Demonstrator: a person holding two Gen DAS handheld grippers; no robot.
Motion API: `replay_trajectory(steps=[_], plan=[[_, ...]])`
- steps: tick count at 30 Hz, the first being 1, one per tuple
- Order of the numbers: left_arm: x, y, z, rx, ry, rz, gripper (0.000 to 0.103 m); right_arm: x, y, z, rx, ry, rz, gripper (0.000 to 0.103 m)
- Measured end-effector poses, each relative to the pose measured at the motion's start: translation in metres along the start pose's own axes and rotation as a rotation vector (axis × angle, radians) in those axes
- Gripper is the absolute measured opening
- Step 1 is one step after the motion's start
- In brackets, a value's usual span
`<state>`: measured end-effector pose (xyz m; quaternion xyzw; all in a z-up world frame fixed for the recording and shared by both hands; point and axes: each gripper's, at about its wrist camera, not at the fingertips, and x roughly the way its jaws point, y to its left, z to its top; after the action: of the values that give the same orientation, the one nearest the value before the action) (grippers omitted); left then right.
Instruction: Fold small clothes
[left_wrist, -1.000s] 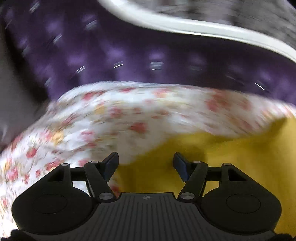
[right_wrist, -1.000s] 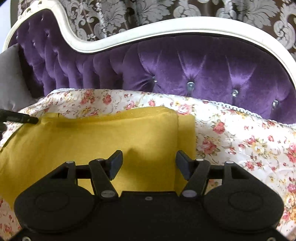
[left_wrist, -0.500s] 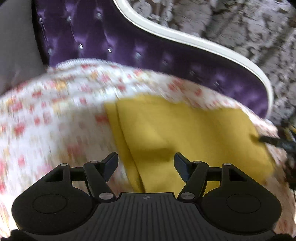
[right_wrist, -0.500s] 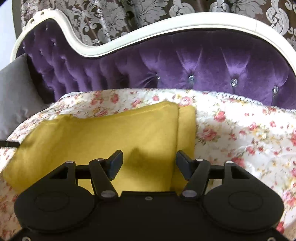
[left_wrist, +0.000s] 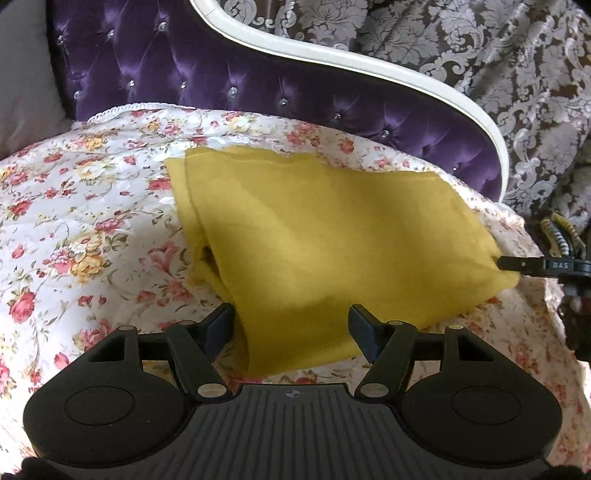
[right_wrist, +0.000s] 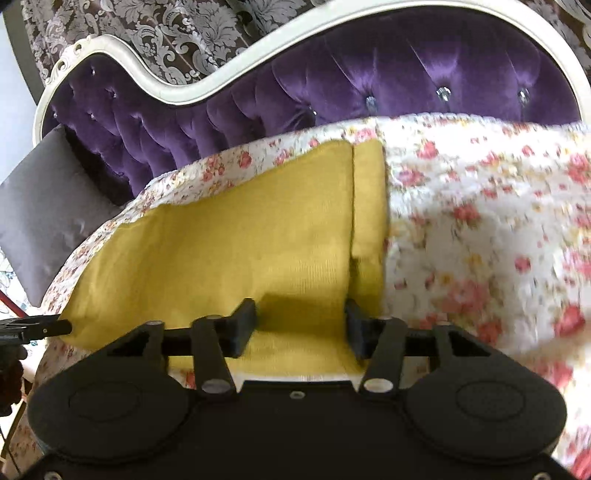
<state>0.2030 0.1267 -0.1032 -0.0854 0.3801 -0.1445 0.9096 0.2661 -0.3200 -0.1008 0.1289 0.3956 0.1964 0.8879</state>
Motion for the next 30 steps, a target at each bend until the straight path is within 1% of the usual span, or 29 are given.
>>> replay_trajectory(steps=[1,3,5,6,8,9,10,11,12,13,15,17,19,22,26,28,29,30], plan=[[0.000,-0.001,0.000,0.000,-0.005,0.004,0.066,-0.002,0.000,-0.002,0.007,-0.004,0.001,0.043],[-0.001,-0.002,-0.001,-0.005,-0.012,0.003,0.066,-0.004,0.000,-0.002,0.017,-0.009,0.012,0.022],[-0.001,-0.002,0.000,-0.001,-0.011,0.000,0.066,-0.006,0.005,-0.001,0.008,-0.017,0.014,0.013],[0.001,-0.002,0.001,0.004,-0.008,-0.001,0.066,-0.008,0.007,0.000,0.000,-0.016,0.020,0.012],[0.006,-0.001,0.002,0.006,0.027,-0.002,0.065,-0.013,0.010,0.003,-0.015,-0.015,0.010,0.010],[0.008,0.001,0.002,0.000,0.048,0.003,0.058,-0.015,0.010,0.003,-0.023,-0.008,-0.011,0.009],[0.008,0.002,0.001,0.002,0.043,0.022,0.053,-0.015,0.009,0.002,-0.033,0.009,-0.045,0.009],[0.008,0.002,0.002,0.005,0.052,0.046,0.042,-0.014,0.007,0.000,-0.043,0.028,-0.080,0.009],[0.008,0.004,0.003,0.005,0.060,0.066,0.035,-0.012,0.003,-0.003,-0.045,0.048,-0.106,0.009],[0.007,0.006,0.005,-0.004,0.069,0.071,0.035,-0.011,-0.003,-0.007,-0.028,0.061,-0.111,0.008],[0.005,0.009,0.007,-0.003,0.084,0.078,0.034,-0.013,-0.011,-0.010,0.020,0.048,-0.087,0.008],[0.003,0.004,0.006,0.061,0.092,0.124,0.034,-0.014,-0.008,-0.010,0.007,0.046,-0.099,0.008],[0.001,-0.001,0.004,0.107,0.092,0.149,0.034,-0.012,-0.002,-0.010,-0.030,0.060,-0.112,0.008],[-0.004,0.000,0.001,0.118,0.100,0.145,0.034,-0.013,0.002,-0.011,-0.047,0.070,-0.117,0.008],[-0.016,0.005,-0.005,0.108,0.132,0.116,0.034,-0.017,-0.001,-0.012,-0.035,0.070,-0.113,0.009],[-0.023,0.007,-0.003,0.085,0.154,0.121,0.034,-0.022,0.001,-0.011,-0.036,0.065,-0.119,0.014],[-0.027,0.009,0.000,0.067,0.147,0.136,0.034,-0.026,0.004,-0.010,-0.040,0.049,-0.121,0.021],[-0.034,0.009,0.005,0.050,0.118,0.150,0.036,-0.032,0.005,-0.009,-0.043,0.021,-0.129,0.021]])
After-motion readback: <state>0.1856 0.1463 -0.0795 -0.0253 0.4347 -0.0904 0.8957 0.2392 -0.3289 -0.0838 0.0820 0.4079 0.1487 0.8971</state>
